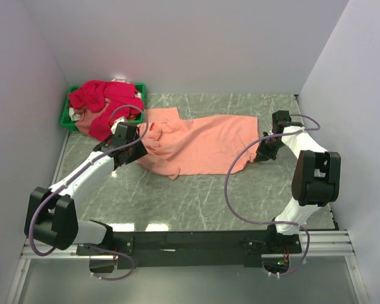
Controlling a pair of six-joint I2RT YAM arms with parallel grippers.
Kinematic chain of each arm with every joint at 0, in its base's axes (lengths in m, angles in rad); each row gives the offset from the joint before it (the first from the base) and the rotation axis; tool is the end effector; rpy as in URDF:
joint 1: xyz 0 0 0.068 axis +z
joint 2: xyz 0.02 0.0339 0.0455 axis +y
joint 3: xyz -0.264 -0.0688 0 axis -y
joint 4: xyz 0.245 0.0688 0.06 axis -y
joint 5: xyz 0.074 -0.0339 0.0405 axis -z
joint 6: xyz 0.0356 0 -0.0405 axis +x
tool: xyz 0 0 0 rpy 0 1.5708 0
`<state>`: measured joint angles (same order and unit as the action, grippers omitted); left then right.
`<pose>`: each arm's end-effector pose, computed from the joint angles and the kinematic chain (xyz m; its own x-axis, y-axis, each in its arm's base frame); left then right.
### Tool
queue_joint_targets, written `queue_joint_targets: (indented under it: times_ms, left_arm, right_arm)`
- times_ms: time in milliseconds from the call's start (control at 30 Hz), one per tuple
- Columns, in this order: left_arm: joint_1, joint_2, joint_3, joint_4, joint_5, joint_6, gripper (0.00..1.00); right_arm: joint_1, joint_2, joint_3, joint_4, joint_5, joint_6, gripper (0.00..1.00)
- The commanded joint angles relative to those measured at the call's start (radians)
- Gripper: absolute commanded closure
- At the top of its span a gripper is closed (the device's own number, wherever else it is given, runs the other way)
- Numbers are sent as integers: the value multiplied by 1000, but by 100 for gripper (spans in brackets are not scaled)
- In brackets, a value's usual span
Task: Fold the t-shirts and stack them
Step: Flatten the tshirt out
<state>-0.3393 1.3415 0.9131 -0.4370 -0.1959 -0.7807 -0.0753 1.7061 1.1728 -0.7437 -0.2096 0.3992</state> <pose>0.2648 -0.0861 0.2405 -0.6561 -0.5005 -0.5649 -0.3579 0.8653 -0.3510 0.3282 -0.0173 0.1980 -0.8741 0.4472 -0.1894 0.3834 0.8748 0.2961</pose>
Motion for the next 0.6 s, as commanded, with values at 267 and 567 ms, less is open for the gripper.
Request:
queue_joint_targets:
  times_ms: [267,567]
  left_arm:
    - [-29,71,81,1,12,-64,46]
    - [-29,134,187,7,-23,-59,44]
  right_arm:
    - [-4,-22,-15,21,-17,-5,100]
    - [-4,-23,-18,24,-30,-8,100]
